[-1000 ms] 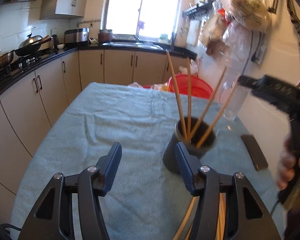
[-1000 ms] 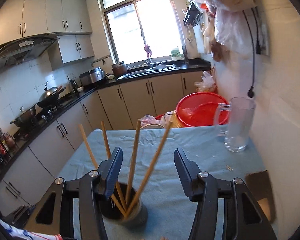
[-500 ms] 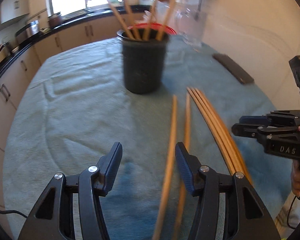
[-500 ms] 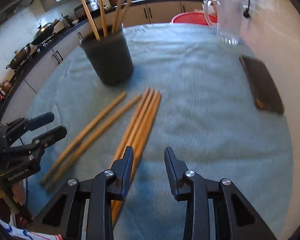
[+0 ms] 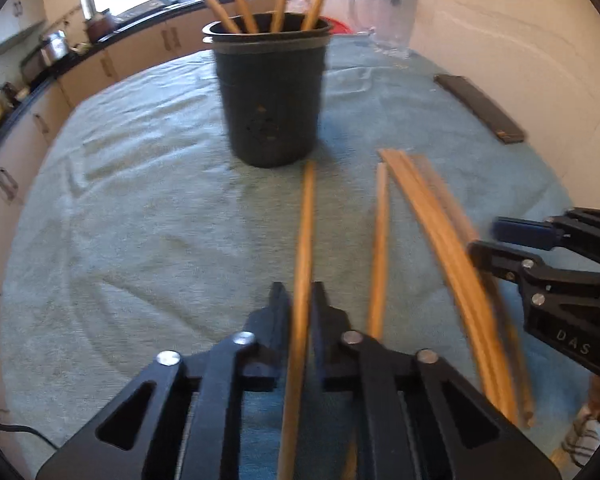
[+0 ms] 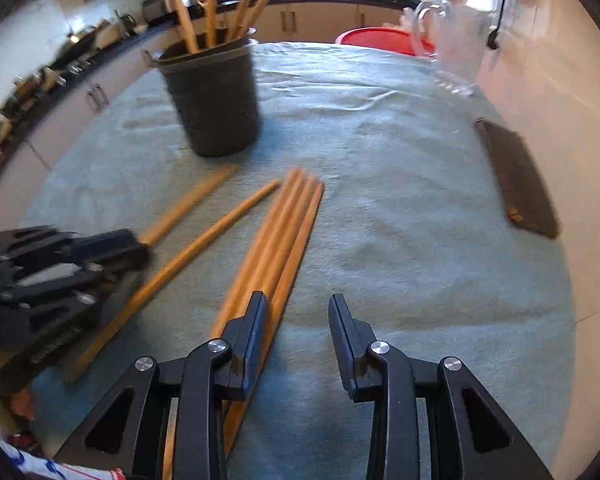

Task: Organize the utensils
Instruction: 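Grasp a wooden chopstick with the right gripper while the left gripper grasps another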

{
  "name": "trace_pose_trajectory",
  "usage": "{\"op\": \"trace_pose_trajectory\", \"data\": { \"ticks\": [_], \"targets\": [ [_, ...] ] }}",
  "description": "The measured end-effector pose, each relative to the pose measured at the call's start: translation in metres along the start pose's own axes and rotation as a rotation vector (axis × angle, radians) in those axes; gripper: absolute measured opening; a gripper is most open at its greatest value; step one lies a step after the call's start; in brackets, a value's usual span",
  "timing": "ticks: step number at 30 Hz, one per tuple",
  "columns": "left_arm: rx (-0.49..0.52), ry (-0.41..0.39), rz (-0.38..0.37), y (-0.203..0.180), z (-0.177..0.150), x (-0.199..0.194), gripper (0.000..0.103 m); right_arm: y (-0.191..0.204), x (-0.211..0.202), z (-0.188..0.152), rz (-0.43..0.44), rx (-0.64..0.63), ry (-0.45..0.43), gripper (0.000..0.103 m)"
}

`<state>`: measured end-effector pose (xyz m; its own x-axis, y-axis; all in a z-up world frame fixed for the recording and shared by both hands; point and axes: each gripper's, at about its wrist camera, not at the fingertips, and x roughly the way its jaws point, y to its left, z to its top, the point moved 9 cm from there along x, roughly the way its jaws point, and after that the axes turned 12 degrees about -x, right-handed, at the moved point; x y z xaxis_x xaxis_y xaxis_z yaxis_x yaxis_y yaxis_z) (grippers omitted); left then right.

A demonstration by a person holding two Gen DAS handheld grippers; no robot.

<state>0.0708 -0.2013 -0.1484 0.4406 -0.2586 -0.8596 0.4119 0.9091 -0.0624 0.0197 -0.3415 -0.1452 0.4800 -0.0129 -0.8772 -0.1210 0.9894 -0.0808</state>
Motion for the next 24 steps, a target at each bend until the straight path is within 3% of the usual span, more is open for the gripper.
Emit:
{"op": "trace_pose_trajectory", "data": {
  "ticks": [9,11,13,17,24],
  "targets": [
    [-0.173,0.061,0.056,0.033,-0.010,-0.010,0.009,-0.025,-0.002,-0.014,-0.022,0.003,0.094,0.035],
    [-0.206,0.099,0.033,0.038,-0.016,-0.014,0.009,-0.031,-0.003,-0.019,-0.006,0.002,0.123,0.034],
    [-0.234,0.139,0.011,0.043,-0.021,-0.016,0.009,-0.040,-0.004,-0.026,0.032,0.020,0.158,0.025],
    [-0.288,0.204,-0.036,0.046,-0.023,-0.016,0.009,-0.051,-0.003,-0.032,0.075,0.041,0.233,0.025],
    [-0.296,0.262,-0.046,0.049,-0.015,-0.007,0.009,-0.044,0.007,-0.016,0.029,-0.015,0.312,0.025]
  ]
}}
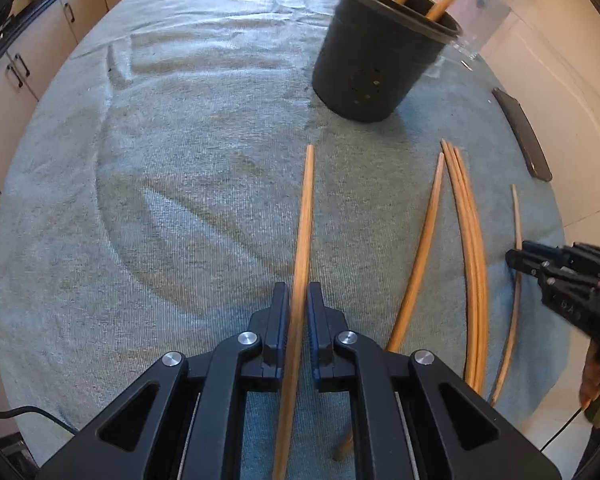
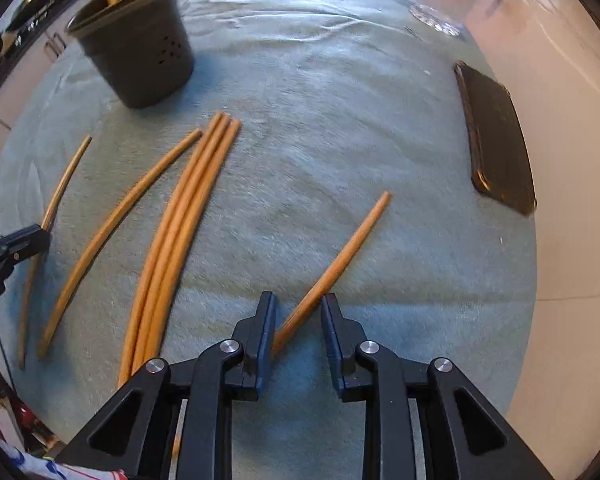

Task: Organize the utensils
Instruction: 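Grasp a wooden chopstick with the right gripper while the left gripper grasps another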

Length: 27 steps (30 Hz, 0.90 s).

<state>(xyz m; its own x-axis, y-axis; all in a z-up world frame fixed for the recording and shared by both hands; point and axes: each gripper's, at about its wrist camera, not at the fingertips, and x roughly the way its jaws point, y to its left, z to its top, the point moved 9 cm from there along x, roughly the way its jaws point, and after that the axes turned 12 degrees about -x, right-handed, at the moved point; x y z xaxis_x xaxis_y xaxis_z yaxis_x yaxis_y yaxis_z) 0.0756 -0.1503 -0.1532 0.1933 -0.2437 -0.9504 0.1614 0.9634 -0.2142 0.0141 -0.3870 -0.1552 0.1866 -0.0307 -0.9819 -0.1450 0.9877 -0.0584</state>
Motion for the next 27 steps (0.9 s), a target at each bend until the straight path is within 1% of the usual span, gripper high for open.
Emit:
{"op": "trace_pose_trajectory", "data": {
  "ticks": [4,7,11,13,16,19,21,22,23,24,25,26,27],
  "targets": [
    [-0.024,-0.006,-0.015,0.004,0.000,0.000,0.009,0.012,-0.002,0.007,-0.055,-0.077,0.022,0.022],
    [-0.016,-0.011,-0.019,0.005,-0.003,-0.002,0.009,0.017,-0.002,0.007,-0.048,-0.125,0.051,0.022],
    [-0.018,0.020,-0.003,0.005,0.003,0.000,0.009,0.012,0.000,0.006,0.008,-0.090,0.115,0.023],
    [0.008,0.046,0.017,0.000,0.009,0.003,0.009,0.004,0.003,0.010,0.035,-0.059,0.140,0.023],
    [0.063,0.086,0.052,-0.006,0.015,0.008,0.009,-0.003,0.005,0.015,0.050,-0.034,0.165,0.023],
    [0.101,0.105,0.071,-0.011,0.018,0.011,0.009,-0.007,0.008,0.021,0.069,-0.014,0.189,0.023],
    [0.120,0.102,0.074,-0.014,0.020,0.012,0.009,-0.009,0.012,0.028,0.085,-0.013,0.191,0.022],
    [0.134,0.092,0.072,-0.015,0.019,0.012,0.009,-0.008,0.012,0.030,0.090,-0.013,0.185,0.018],
    [0.154,0.072,0.071,-0.015,0.019,0.011,0.006,-0.007,0.012,0.033,0.085,-0.023,0.166,0.017],
    [0.160,0.054,0.064,-0.016,0.019,0.011,0.006,-0.006,0.011,0.036,0.073,-0.041,0.148,0.013],
    [0.147,0.031,0.047,-0.017,0.020,0.009,0.006,-0.003,0.010,0.037,0.063,-0.065,0.122,0.009],
    [0.134,0.013,0.039,-0.015,0.019,0.007,0.006,-0.001,0.008,0.038,0.063,-0.080,0.085,0.008],
    [0.106,-0.022,0.021,-0.011,0.020,0.002,0.006,0.000,0.006,0.038,0.072,-0.075,0.057,0.007]
  ]
}}
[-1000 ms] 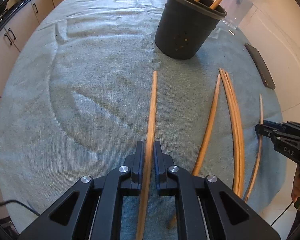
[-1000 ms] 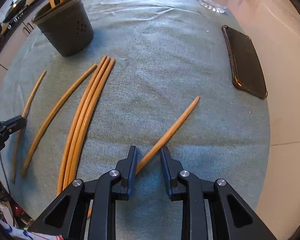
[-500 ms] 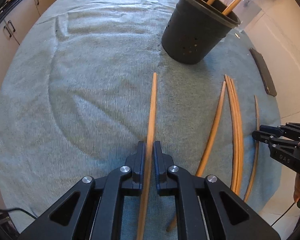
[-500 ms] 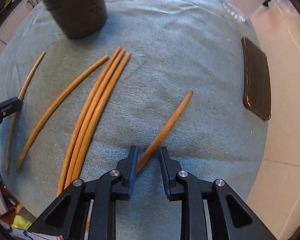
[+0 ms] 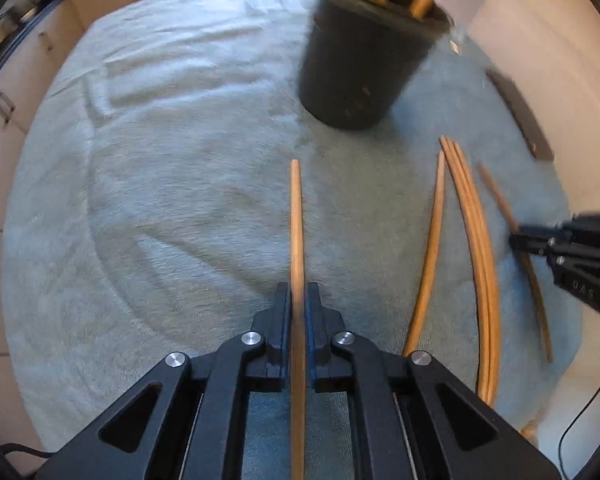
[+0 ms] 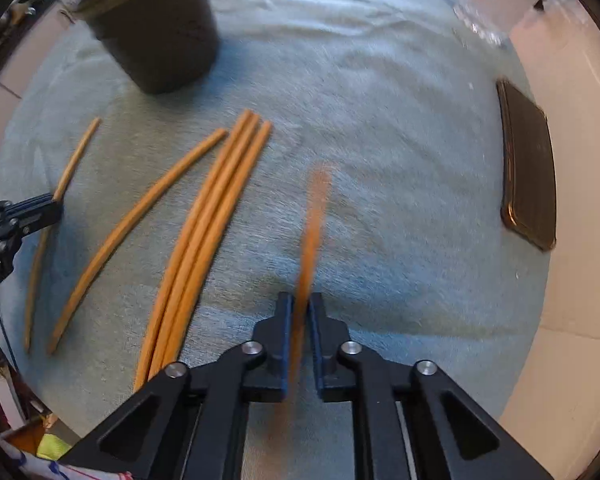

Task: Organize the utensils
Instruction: 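Lift the chopsticks in both grippers toward the black cup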

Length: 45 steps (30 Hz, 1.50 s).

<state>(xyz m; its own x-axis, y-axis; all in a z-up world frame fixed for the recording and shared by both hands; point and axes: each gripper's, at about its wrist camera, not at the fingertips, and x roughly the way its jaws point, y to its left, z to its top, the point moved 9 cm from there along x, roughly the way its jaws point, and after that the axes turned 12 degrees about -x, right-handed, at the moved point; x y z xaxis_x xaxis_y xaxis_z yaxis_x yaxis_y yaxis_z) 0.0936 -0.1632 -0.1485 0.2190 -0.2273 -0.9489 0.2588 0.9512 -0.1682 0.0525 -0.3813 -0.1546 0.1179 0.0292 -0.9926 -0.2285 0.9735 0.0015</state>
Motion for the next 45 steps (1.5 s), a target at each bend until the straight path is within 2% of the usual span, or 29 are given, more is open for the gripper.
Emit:
{"op": "trace_pose_trajectory", "data": {
  "ticks": [3,8,10,14,21,25,29,34,39,45],
  "targets": [
    [-0.062,-0.094,-0.047,0.010,-0.002,-0.023,0.006,-0.004,-0.009,-0.005,0.068,0.068,-0.123,0.007],
    [-0.051,-0.252,-0.088,0.011,-0.005,-0.071,0.006,0.002,-0.040,-0.019,0.132,0.117,-0.321,0.007],
    [-0.044,-0.327,-0.109,0.009,-0.007,-0.093,0.006,0.005,-0.055,-0.027,0.127,0.122,-0.392,0.007],
    [-0.059,-0.397,-0.147,0.004,-0.013,-0.122,0.006,0.010,-0.079,-0.042,0.085,0.132,-0.495,0.007],
    [-0.095,-0.538,-0.207,-0.003,0.008,-0.170,0.006,0.018,-0.151,-0.034,0.066,0.173,-0.724,0.007],
    [-0.155,-0.617,-0.264,-0.005,0.037,-0.199,0.006,0.017,-0.190,-0.012,0.060,0.197,-0.847,0.007],
    [-0.206,-0.671,-0.321,-0.012,0.072,-0.214,0.006,0.014,-0.223,0.021,0.104,0.224,-0.957,0.007],
    [-0.275,-0.760,-0.340,-0.021,0.125,-0.218,0.006,0.018,-0.246,0.083,0.089,0.221,-1.063,0.007],
    [-0.333,-0.806,-0.366,-0.025,0.176,-0.207,0.006,0.020,-0.256,0.134,-0.018,0.184,-1.166,0.007],
    [-0.305,-0.862,-0.310,-0.035,0.207,-0.188,0.006,0.011,-0.239,0.168,0.006,0.216,-1.194,0.007]
  ]
}}
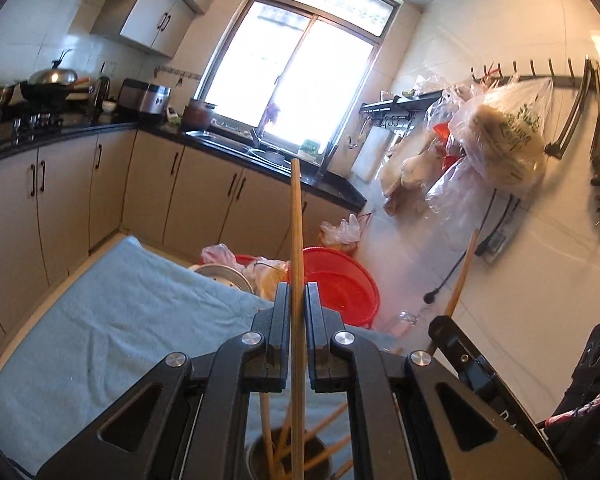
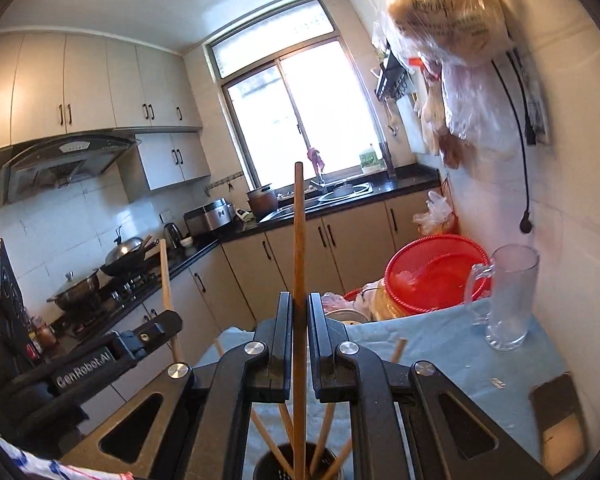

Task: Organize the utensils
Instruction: 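Insert both chopsticks into the black cup and open both grippers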

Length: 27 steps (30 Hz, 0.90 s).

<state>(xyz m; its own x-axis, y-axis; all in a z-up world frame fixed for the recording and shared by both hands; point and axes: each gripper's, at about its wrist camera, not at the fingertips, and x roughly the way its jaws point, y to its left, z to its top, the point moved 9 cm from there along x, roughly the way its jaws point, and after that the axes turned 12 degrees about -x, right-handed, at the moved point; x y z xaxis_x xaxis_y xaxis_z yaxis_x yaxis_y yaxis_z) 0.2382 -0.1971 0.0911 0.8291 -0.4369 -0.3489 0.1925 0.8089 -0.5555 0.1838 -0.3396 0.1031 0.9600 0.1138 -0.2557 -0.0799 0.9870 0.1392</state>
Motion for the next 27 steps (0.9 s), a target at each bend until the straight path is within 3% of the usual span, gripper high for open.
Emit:
{"op": "trace_pose_trajectory", "data": {
  "ticks": [9,23,27],
  "targets": [
    [-0.001,0.019,0.023,0.012,-0.020,0.031,0.006,-0.001,0.018,-0.023,-0.005,-0.027,0.022,0.008],
    [0.019,0.020,0.077,0.029,-0.037,0.020,0.006,-0.001,0.011,-0.047,-0.020,-0.036,0.078,0.010],
    [0.013,0.008,0.077,0.030,-0.036,0.003,0.007,0.000,0.001,-0.043,-0.023,-0.027,0.070,0.040]
  ]
}}
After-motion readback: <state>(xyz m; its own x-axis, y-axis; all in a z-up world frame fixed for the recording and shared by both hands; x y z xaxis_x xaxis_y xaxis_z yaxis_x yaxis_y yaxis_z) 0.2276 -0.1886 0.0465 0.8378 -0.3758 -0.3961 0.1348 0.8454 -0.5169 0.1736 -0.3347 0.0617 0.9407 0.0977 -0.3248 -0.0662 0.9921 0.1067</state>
